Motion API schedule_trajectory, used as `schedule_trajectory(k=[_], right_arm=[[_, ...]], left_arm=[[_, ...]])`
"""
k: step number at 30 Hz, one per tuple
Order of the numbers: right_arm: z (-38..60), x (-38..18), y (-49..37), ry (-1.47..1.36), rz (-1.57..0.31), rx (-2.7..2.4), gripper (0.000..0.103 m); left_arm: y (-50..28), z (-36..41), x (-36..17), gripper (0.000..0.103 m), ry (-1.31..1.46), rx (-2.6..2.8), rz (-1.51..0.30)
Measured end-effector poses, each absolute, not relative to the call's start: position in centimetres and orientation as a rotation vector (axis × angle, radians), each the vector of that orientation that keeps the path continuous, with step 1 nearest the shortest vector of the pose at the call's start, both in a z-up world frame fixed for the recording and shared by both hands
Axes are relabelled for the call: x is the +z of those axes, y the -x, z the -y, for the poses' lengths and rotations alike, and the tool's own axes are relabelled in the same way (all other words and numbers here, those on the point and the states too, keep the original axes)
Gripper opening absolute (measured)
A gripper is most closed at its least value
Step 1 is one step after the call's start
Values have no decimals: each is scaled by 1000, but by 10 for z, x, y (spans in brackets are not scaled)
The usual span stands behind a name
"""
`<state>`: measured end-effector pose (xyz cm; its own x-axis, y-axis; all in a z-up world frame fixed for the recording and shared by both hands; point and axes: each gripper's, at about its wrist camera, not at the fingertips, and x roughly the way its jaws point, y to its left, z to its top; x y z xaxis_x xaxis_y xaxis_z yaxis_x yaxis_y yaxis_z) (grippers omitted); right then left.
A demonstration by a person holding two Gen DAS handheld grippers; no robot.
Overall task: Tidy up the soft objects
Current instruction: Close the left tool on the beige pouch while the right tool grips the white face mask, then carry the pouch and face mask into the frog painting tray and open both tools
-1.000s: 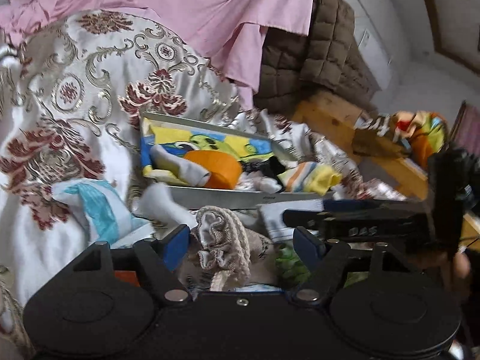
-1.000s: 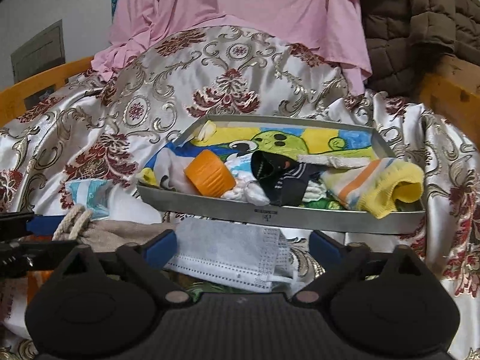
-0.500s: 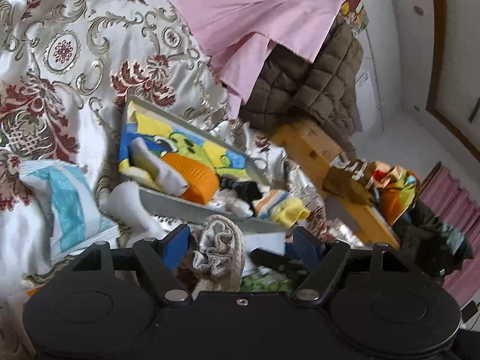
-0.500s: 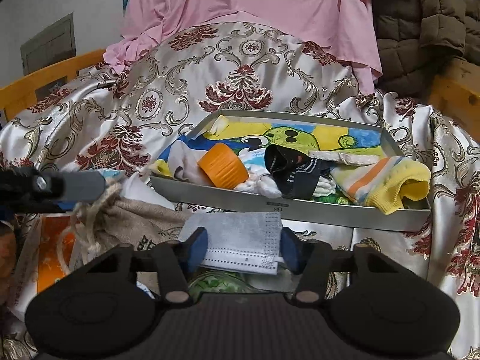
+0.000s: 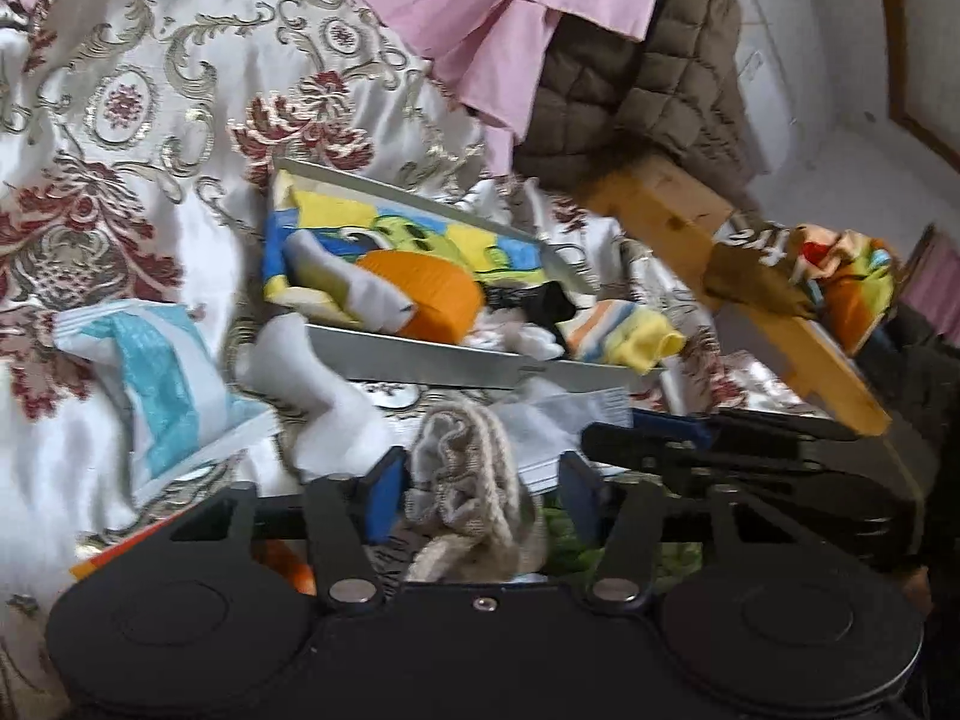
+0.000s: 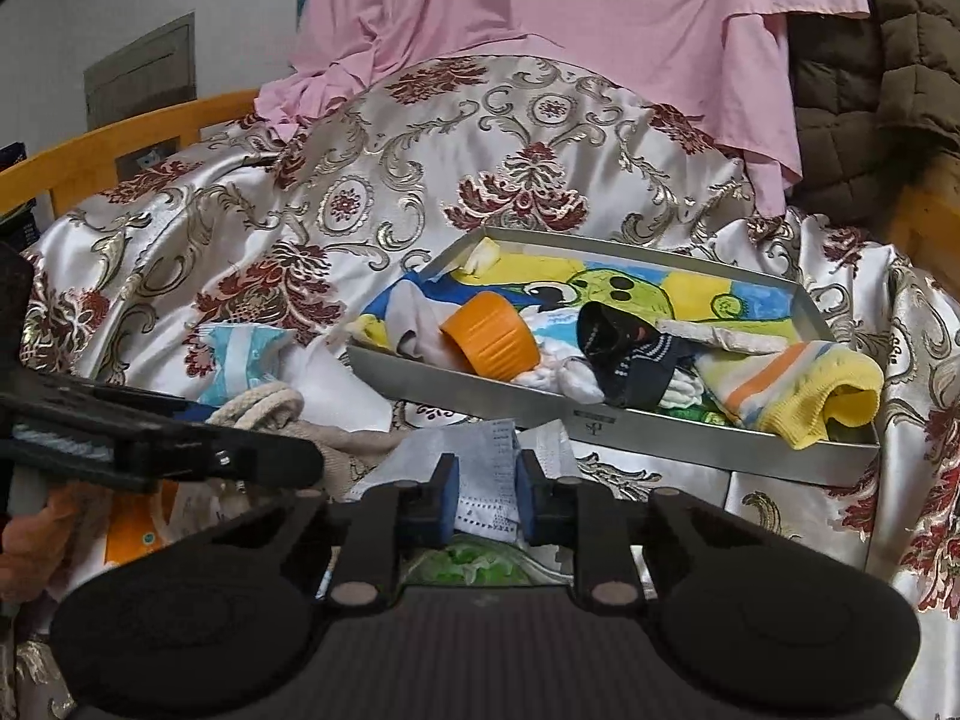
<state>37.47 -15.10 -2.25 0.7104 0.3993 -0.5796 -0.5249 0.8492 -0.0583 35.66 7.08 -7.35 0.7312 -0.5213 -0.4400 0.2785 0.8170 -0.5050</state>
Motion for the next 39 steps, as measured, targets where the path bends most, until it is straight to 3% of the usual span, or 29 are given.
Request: schedule_trajectory(k=[2,4,11,14,16,19,26,39], right_arm=[[151,-22,-375,220,-590,531,30],[150,-23,-377,210,-599,536,47],[137,-29,-390,239,-649,503,53],[129,-32,-389,288,-640,484,40],[126,-32,-386,318,-617,463,21],[125,-29,-381,342,-594,470,9],[120,-18,-359,436,-479,447,5],[147,21,-336,347,-259,352,4]], left_arm=[[-356,-74,-74,46,429,-441,-606],[-356,-75,-74,45,433,-436,-606],[-354,-71,-73,42,403,-450,-593],[-354,-72,-74,41,416,-444,-593],[-354,-73,-74,40,420,-438,-594],[-352,-74,-73,39,426,-422,-588],[-341,-71,-60,36,396,-384,-523],[-303,-72,-17,35,415,-325,-351]])
